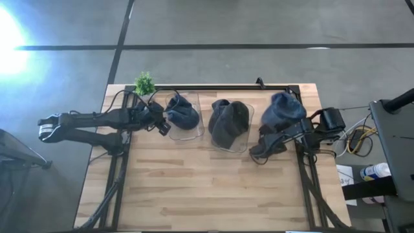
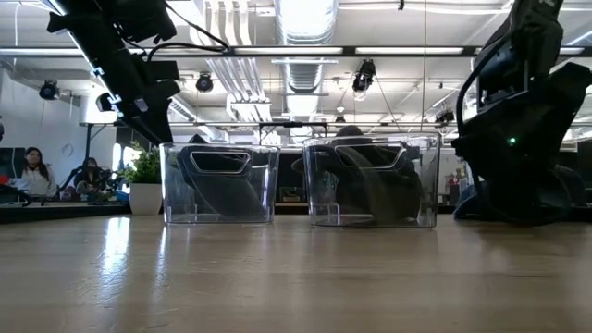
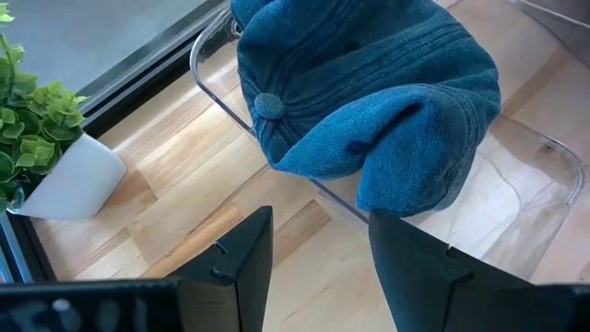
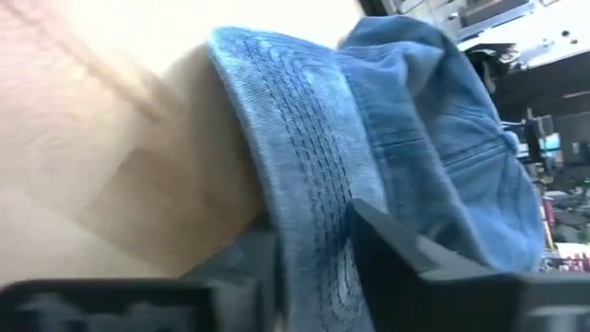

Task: Pick & Place hat
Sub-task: Put the blue cap into the left transparent bin

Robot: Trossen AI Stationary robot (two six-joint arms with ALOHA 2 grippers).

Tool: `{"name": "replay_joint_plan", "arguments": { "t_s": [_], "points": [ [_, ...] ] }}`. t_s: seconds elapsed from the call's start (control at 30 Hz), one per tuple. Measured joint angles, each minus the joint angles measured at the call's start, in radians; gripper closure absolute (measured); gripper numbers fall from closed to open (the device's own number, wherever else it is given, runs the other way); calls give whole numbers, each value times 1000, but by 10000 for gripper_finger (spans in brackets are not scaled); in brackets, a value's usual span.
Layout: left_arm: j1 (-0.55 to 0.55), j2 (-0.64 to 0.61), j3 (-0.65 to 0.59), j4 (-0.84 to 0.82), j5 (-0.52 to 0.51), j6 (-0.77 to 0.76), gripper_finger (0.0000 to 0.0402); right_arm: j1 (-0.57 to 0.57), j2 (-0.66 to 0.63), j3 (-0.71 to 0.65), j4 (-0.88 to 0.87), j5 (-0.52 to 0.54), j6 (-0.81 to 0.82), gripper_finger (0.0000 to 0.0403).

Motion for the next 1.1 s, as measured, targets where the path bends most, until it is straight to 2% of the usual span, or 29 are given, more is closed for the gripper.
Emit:
{"name": "replay_joint_plan", "arguments": {
  "t_s": [0.13,0.2,0.27,0.37,0.5,0.63,0.77,1.0,1.1],
  "points": [
    [0,0,0,3,0,-1,227,-10,-1,3,-22,23,24,355],
    [0,0,2,12,0,-1,227,-10,-10,15,-46,22,39,379],
    [0,0,15,11,1,1,227,-10,-29,43,-99,14,83,384],
    [0,0,62,12,1,26,227,1,-82,105,-277,0,246,388],
    [-1,-8,156,11,1,63,227,41,-211,222,-511,-27,430,391],
    [-1,-16,273,-9,11,76,227,73,-398,382,-490,-71,376,391],
    [-3,-28,369,-63,87,93,227,113,-514,583,-505,-99,363,391],
    [-11,-32,402,-192,268,68,227,135,-609,865,-524,-334,290,391],
    [-35,-31,381,-220,305,40,227,126,-622,941,-525,-533,263,391]
  ]
}}
